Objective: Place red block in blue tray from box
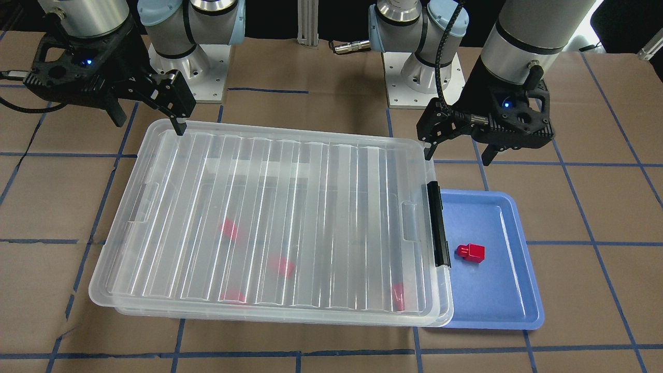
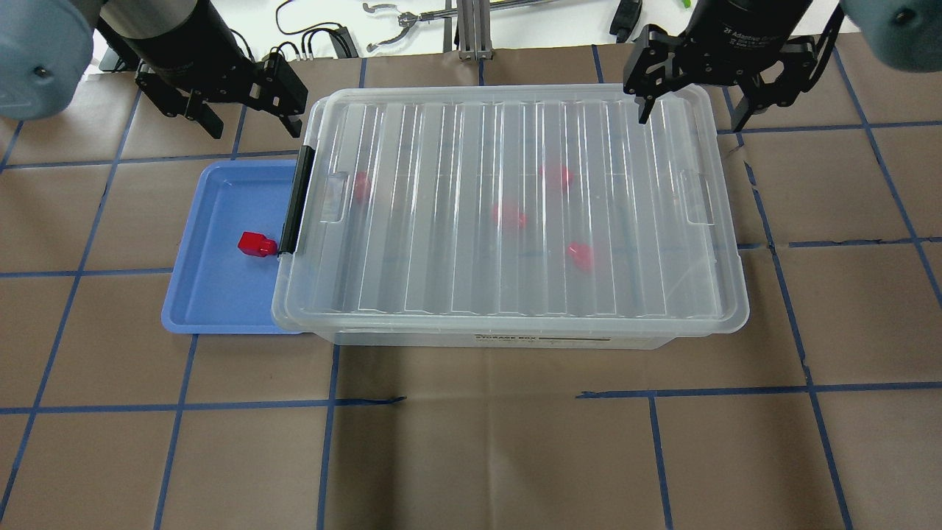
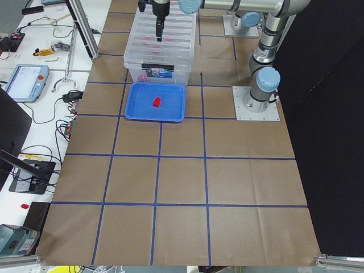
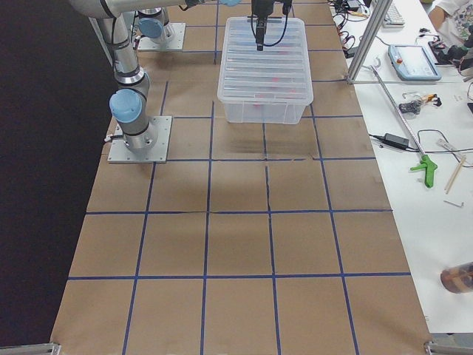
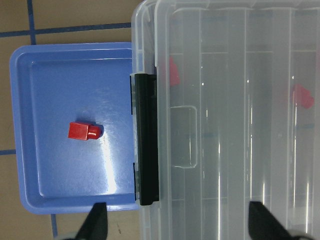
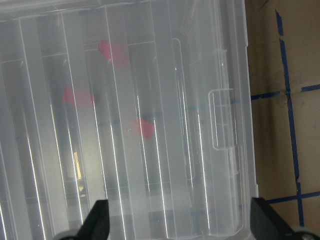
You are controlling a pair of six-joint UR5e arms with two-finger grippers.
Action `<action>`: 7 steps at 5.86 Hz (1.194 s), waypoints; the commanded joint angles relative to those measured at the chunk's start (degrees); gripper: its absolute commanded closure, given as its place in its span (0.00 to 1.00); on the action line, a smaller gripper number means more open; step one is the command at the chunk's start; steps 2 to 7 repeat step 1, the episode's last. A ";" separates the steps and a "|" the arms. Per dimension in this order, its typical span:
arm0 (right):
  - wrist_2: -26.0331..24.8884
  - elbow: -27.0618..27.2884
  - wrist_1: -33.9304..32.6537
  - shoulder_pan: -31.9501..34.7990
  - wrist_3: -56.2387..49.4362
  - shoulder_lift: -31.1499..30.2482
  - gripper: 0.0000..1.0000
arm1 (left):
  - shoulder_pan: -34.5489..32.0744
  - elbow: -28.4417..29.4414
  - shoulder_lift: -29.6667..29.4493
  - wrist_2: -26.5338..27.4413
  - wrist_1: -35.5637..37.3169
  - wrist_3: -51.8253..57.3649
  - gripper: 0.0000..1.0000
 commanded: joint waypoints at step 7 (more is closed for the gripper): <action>0.04 0.10 0.03 0.00 -0.06 -0.13 0.00 | 0.05 -0.11 0.16 0.02 0.00 0.00 0.02</action>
